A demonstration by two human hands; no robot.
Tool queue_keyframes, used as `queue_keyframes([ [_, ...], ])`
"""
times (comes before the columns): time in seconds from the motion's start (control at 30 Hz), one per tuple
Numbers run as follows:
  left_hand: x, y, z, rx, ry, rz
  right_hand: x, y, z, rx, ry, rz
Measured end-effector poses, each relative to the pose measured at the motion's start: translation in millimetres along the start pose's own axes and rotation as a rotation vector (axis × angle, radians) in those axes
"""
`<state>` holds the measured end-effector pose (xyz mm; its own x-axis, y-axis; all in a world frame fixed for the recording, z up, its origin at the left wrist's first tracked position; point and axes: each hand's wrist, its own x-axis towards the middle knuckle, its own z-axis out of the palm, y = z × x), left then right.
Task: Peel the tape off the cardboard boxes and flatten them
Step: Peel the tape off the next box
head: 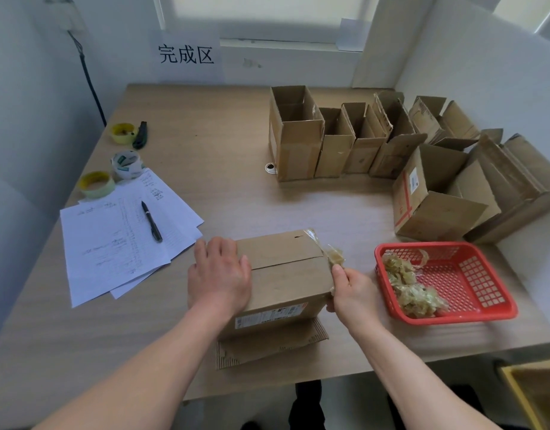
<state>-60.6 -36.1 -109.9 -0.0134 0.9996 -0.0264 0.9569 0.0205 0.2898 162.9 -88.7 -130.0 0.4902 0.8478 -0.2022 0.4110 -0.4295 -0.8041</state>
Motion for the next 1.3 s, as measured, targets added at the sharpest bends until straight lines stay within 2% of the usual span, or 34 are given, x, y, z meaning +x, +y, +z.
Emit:
queue_keyframes([
  [0.13, -0.5, 0.6, -2.1, -0.002, -0.007, 0.005, 8.8, 2.3, -7.0, 0.322, -0.17, 0.222],
  [0.3, -1.5, 0.5, -3.7, -0.002, -0.005, 0.009, 12.1, -7.1, -32.5, 0.396, -0.273, 0.263],
  [0.37, -0.9, 0.8, -3.9, -0.002, -0.013, 0.009, 13.2, -15.6, -39.7, 0.127, -0.178, 0.161],
  [0.43, -0.4, 0.5, -3.2, 0.004, -0.017, 0.004, 15.1, -24.9, -42.9, -0.35, -0.01, -0.048],
  [0.5, -0.4, 0.6, -2.0, 0.007, -0.02, 0.003, 17.5, -38.0, -38.0, -0.557, 0.103, -0.24],
  [0.57, -0.6, 0.4, -1.4, 0.012, -0.018, 0.005, 22.8, -52.1, -27.2, -0.618, 0.05, -0.324],
  [0.67, -0.3, -0.3, -0.7, 0.015, -0.023, 0.003, 35.6, -60.7, -10.8, -0.711, -0.078, -0.338],
  [0.93, 0.4, 0.1, -1.0, 0.027, -0.03, 0.004, 57.0, -62.7, -4.3, -0.901, -0.138, -0.57],
  [1.03, 0.2, -0.1, -3.5, 0.03, -0.034, -0.012, 57.7, -59.8, -0.8, -0.828, -0.107, -0.642],
  [1.1, 0.2, -0.9, -4.4, 0.035, -0.035, -0.018, 58.8, -55.1, 1.9, -0.676, -0.064, -0.603],
  [1.2, 1.8, 0.6, -3.4, 0.056, -0.056, -0.018, 66.1, -51.4, 9.2, -0.428, -0.039, -0.356],
  [1.3, 4.3, 3.0, -1.7, 0.066, -0.072, -0.023, 72.0, -53.5, 14.8, -0.386, -0.051, -0.185],
])
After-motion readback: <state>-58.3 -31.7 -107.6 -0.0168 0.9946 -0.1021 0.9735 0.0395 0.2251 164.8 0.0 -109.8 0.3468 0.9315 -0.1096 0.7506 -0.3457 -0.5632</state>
